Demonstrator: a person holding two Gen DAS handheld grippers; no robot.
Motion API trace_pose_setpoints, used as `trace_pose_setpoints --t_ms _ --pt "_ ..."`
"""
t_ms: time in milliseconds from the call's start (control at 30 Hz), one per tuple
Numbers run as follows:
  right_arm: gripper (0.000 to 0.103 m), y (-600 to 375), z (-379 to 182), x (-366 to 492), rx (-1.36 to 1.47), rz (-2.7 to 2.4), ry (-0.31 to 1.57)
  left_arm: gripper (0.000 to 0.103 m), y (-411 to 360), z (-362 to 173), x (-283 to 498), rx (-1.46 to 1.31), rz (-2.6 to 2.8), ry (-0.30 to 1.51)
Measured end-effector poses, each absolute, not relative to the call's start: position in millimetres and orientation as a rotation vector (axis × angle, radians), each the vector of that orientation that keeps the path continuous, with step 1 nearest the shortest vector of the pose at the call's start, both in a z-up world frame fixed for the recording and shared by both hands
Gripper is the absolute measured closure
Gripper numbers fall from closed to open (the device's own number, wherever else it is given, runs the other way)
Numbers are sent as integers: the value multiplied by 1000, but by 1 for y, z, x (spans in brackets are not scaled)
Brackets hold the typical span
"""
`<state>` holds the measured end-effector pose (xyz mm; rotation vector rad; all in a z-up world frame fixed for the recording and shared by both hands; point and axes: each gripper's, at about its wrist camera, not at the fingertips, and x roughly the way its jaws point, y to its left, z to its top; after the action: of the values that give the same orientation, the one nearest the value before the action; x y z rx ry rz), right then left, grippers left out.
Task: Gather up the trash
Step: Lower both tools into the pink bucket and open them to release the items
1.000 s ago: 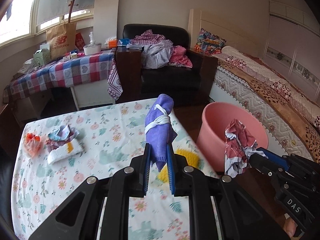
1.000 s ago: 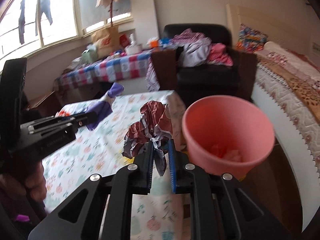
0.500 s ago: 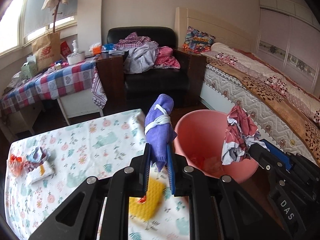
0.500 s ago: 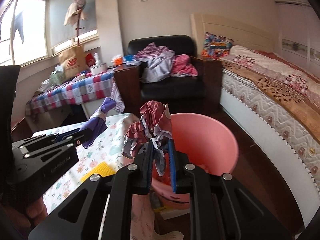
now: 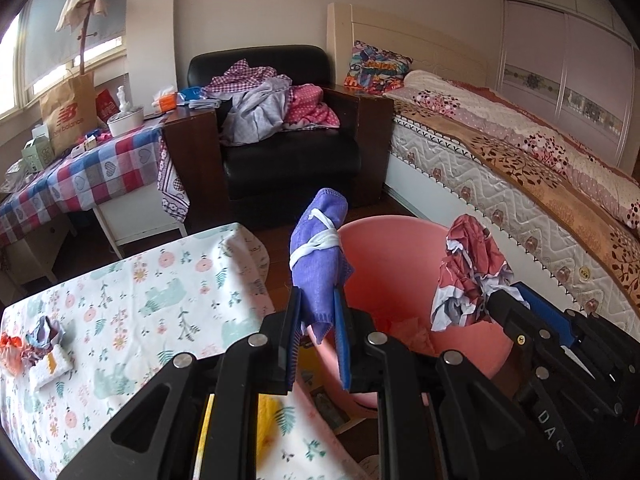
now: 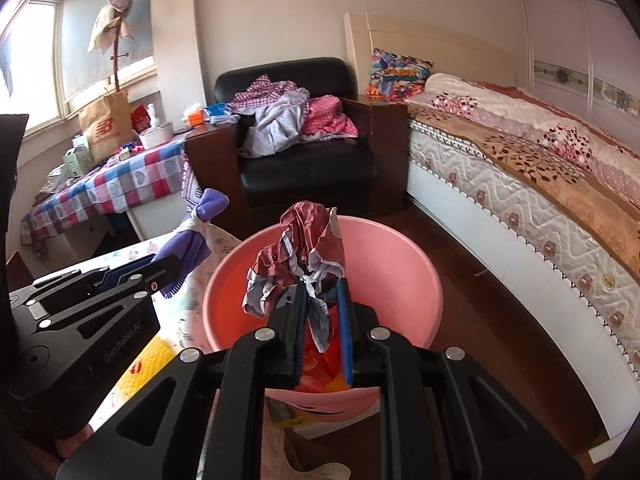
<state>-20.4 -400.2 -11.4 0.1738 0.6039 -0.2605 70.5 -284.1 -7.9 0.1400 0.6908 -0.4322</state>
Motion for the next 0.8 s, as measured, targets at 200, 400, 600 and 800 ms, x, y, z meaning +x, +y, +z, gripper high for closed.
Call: trace_pose_setpoints --t_ms 200,400,600,800 --pt "89 -408 -24 -13 178 -287 637 88 -301 -20 77 163 -446 710" --pt "89 -414 -35 -6 180 -303 666 88 -312 -31 82 183 -464 730" --pt "89 -419 -44 2 183 -316 695 88 -319 -40 88 191 -474 748" --pt "89 -421 -51 8 181 -324 714 88 -324 -50 96 195 -474 767"
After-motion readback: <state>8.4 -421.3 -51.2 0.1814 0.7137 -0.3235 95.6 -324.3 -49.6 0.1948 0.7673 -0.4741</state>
